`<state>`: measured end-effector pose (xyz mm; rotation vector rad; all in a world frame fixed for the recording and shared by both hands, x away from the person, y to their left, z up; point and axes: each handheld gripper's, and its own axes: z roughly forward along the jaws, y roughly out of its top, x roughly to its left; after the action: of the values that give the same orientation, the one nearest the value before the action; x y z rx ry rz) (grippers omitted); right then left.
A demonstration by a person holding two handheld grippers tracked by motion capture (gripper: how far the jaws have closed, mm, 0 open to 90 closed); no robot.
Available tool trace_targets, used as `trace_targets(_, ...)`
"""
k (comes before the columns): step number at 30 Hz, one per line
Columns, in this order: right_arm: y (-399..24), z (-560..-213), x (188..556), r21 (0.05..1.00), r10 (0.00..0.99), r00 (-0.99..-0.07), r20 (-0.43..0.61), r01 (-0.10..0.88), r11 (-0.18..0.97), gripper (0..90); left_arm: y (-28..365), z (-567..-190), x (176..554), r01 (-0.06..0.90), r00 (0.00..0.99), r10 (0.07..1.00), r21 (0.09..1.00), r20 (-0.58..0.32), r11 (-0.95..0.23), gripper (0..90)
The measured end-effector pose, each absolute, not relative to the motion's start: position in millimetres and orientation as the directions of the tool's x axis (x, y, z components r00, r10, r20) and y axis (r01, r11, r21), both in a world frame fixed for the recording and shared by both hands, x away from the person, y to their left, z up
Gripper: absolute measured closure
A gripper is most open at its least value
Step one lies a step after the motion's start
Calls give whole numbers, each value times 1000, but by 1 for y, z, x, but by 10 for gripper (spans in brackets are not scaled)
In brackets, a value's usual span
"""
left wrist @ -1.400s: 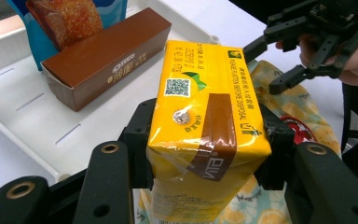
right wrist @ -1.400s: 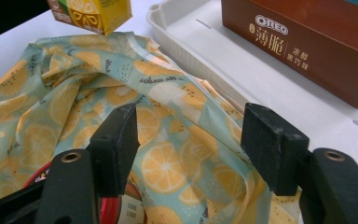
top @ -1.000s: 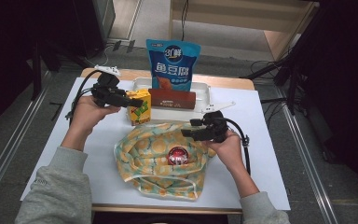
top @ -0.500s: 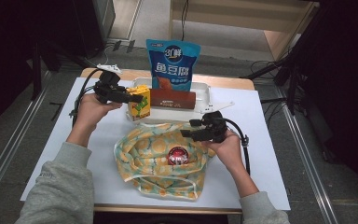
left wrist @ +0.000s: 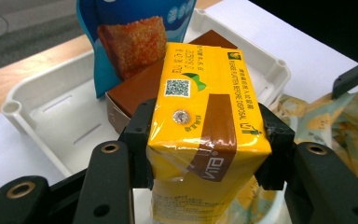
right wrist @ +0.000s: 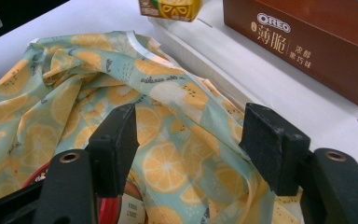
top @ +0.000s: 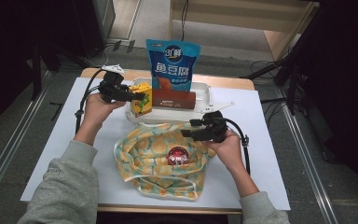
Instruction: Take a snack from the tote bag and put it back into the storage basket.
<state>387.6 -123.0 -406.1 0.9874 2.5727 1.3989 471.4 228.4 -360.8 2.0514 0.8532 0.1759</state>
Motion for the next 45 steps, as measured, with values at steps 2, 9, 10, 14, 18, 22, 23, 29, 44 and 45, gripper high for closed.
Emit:
trace_targets(2, -123, -406, 387, 770, 554, -796, 245, 507, 387, 371, 227, -364, 473, 503, 757, 629, 774, -179, -385, 510)
trace_targets(9, -124, -406, 388, 772, 553, -796, 246, 507, 385, 371, 227, -374, 481, 508, 746, 643, 772, -173, -383, 511)
trace_targets(10, -124, -406, 388, 771, 553, -795, 249, 508, 384, 371, 227, -375, 482, 511, 744, 645, 770, -174, -381, 511)
trace_targets(14, -124, -406, 388, 768, 552, -794, 254, 512, 384, 371, 227, -379, 483, 507, 744, 646, 776, -173, -375, 511)
trace_targets(18, -124, -406, 388, 770, 551, -796, 252, 510, 385, 371, 227, -382, 486, 510, 728, 666, 776, -161, -370, 511)
trace_targets(22, -124, -406, 388, 768, 552, -795, 252, 511, 385, 371, 226, -389, 489, 529, 732, 654, 764, -191, -369, 511)
trace_targets(23, -125, -406, 388, 769, 552, -795, 252, 511, 384, 371, 226, -390, 489, 530, 732, 654, 762, -191, -371, 510)
trace_targets(29, -125, -407, 389, 765, 555, -792, 255, 517, 385, 372, 227, -397, 489, 547, 729, 654, 747, -203, -378, 510)
trace_targets(44, -122, -408, 390, 763, 552, -796, 249, 513, 395, 375, 237, -404, 483, 552, 746, 626, 739, -229, -387, 502)
trace_targets(45, -122, -409, 390, 762, 552, -795, 250, 514, 394, 374, 237, -404, 483, 554, 744, 628, 737, -229, -388, 499)
